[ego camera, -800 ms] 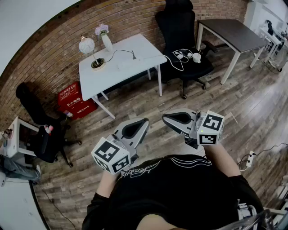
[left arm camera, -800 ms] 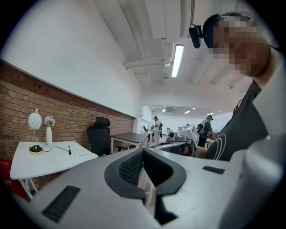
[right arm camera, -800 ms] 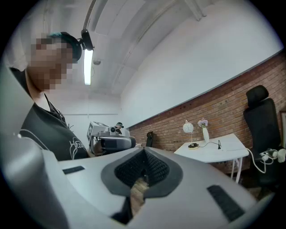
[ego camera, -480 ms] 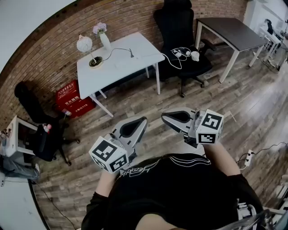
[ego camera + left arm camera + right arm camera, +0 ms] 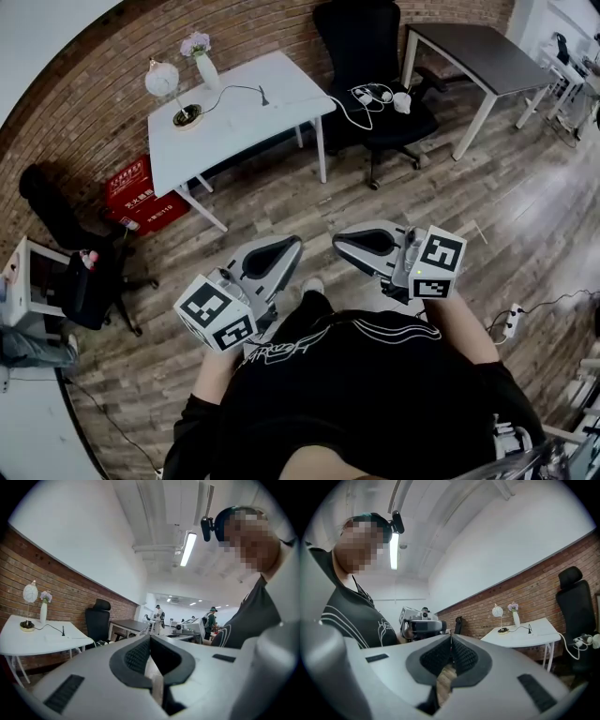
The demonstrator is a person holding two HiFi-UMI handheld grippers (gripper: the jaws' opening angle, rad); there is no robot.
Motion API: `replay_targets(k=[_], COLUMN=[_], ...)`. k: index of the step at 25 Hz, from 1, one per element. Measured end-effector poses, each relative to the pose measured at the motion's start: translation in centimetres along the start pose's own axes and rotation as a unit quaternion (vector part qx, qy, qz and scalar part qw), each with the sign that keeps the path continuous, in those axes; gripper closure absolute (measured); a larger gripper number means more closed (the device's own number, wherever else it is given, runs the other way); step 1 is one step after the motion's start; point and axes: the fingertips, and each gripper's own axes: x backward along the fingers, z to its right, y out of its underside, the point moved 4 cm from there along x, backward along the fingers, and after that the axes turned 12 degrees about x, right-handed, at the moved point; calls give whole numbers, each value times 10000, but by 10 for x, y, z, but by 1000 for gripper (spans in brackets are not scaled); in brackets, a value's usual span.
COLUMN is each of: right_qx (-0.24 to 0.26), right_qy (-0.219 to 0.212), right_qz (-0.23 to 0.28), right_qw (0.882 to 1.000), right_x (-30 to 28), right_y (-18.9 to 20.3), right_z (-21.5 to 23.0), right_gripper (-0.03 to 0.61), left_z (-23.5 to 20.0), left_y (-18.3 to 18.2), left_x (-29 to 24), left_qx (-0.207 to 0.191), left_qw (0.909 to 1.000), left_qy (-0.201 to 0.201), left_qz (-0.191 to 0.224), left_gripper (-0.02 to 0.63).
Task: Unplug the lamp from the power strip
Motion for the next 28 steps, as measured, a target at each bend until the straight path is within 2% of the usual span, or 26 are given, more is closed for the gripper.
replay_targets(k=[2,6,12,15,21,28], right_qx=[-22,-155,-378,-424,-576,-682], right_qy=[82,295,499,546,730,742], right_qz=[-5,41,0,-66,-122,-160], right_qw=[10000,9994,9980,9976,9956,9948], right_x=[-2,-8,-30,-48,-91,-147], right_y=[5,12,25,28,23,23], right_z=[10,44,115,161,273,393], right_gripper=[581,581,581,581,581,581], left_z=[-7,-40,-109,-153,-258,-375], left_y=[2,3,-14,-36,-96,-157], left_x=[-9,-27,-60,-81,-129,-173], left_qx=[25,-115,19,161,203,342], left_qw=[9999,9998,9998,9998,9997,9992], left_qy=[134,-127,-57,34,-12,-183], left_qz=[-67,-142,-200,-117,-110,-115], left_gripper=[611,611,611,611,611,611])
